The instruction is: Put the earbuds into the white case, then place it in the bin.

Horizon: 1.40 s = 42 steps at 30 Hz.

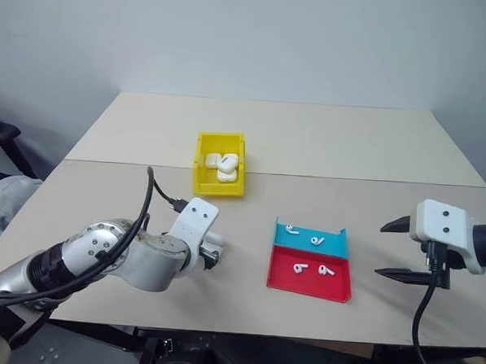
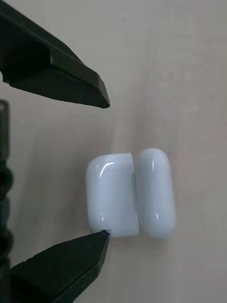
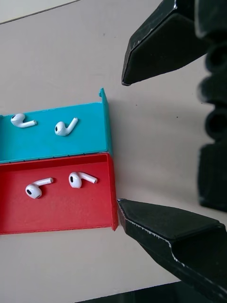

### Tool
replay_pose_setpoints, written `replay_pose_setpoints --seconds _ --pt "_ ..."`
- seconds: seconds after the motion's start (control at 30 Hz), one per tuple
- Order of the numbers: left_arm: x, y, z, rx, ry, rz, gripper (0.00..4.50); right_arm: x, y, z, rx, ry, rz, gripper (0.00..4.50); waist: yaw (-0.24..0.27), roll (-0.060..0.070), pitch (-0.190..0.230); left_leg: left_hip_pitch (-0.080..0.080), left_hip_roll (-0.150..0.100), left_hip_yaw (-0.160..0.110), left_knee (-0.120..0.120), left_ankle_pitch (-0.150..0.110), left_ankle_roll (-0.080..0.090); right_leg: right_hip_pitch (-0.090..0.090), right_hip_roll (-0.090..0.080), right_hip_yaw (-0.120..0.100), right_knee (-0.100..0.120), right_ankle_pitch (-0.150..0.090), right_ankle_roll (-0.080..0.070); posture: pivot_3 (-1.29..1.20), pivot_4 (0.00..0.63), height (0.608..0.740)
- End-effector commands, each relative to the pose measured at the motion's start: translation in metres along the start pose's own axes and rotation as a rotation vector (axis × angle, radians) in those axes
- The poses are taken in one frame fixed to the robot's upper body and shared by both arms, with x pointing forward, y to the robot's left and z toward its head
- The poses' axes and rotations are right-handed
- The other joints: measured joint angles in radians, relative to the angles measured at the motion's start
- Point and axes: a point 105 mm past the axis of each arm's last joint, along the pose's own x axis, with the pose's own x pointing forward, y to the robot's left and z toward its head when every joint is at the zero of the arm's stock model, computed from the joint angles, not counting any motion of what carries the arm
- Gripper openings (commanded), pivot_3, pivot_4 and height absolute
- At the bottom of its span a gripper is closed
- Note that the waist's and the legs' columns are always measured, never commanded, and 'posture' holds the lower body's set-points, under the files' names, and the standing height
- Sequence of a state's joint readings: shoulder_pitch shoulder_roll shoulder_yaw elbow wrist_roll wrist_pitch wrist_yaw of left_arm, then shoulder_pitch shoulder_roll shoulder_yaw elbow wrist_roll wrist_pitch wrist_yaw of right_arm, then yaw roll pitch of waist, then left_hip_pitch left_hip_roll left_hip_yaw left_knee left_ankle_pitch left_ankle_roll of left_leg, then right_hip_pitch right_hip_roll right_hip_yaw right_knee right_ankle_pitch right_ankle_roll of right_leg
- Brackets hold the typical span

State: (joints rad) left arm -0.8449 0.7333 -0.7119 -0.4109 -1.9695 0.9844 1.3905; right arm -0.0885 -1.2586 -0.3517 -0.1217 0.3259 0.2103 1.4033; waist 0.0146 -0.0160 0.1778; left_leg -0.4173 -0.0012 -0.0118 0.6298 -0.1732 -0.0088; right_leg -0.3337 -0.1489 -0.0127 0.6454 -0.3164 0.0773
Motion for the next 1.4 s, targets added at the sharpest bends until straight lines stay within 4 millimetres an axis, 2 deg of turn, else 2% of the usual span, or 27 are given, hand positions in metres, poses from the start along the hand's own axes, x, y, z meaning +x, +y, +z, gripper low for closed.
replay_pose_setpoints --seconds 0.03,0.7,0.73,0.77,1.0,1.37,1.4 --pt "-0.003 -0.001 0.007 -0.003 -0.023 -0.02 4.5 -0.012 -0.005 0.008 -0.033 0.01 -0.054 4.44 0.0 0.0 0.0 0.0 0.0 0.0 0.0 0.0 0.0 0.0 0.0 0.0 0.0 0.0 0.0 0.0 0.15 0.74" --pt "0.009 -0.005 0.0 0.006 0.047 -0.02 4.5 -0.014 -0.003 0.007 -0.038 0.031 -0.079 4.44 0.0 0.0 0.0 0.0 0.0 0.0 0.0 0.0 0.0 0.0 0.0 0.0 0.0 0.0 0.0 0.0 0.15 0.74" --pt "0.01 -0.006 0.0 0.001 0.049 -0.024 4.11 -0.014 -0.003 0.007 -0.038 0.032 -0.08 4.5 0.0 0.0 0.0 0.0 0.0 0.0 0.0 0.0 0.0 0.0 0.0 0.0 0.0 0.0 0.0 0.0 0.15 0.74" --pt "0.01 -0.006 0.0 -0.002 0.049 -0.026 3.93 -0.013 -0.003 0.007 -0.038 0.033 -0.081 4.5 0.0 0.0 0.0 0.0 0.0 0.0 0.0 0.0 0.0 0.0 0.0 0.0 0.0 0.0 0.0 0.0 0.15 0.74" --pt "0.008 -0.002 -0.003 0.003 0.047 -0.022 1.94 -0.012 -0.001 0.005 -0.041 0.032 -0.085 4.5 -0.001 0.0 0.0 0.0 0.0 0.0 0.0 0.0 0.0 0.0 0.0 0.0 0.0 0.0 0.0 0.0 0.15 0.74" --pt "-0.003 0.008 -0.003 0.161 0.014 -0.007 1.94 -0.009 -0.001 0.005 -0.049 0.018 -0.086 4.5 0.0 0.0 0.0 0.0 0.0 0.0 0.0 0.0 0.0 0.0 0.0 0.0 -0.001 0.0 0.0 0.0 0.15 0.74" --pt "-0.005 0.014 -0.004 0.172 0.01 0.002 1.94 -0.009 -0.001 0.005 -0.052 0.018 -0.085 4.5 -0.002 0.0 0.0 0.0 0.0 0.0 -0.001 0.0 0.0 0.0 0.0 0.0 -0.001 0.0 0.0 0.0 0.15 0.74"
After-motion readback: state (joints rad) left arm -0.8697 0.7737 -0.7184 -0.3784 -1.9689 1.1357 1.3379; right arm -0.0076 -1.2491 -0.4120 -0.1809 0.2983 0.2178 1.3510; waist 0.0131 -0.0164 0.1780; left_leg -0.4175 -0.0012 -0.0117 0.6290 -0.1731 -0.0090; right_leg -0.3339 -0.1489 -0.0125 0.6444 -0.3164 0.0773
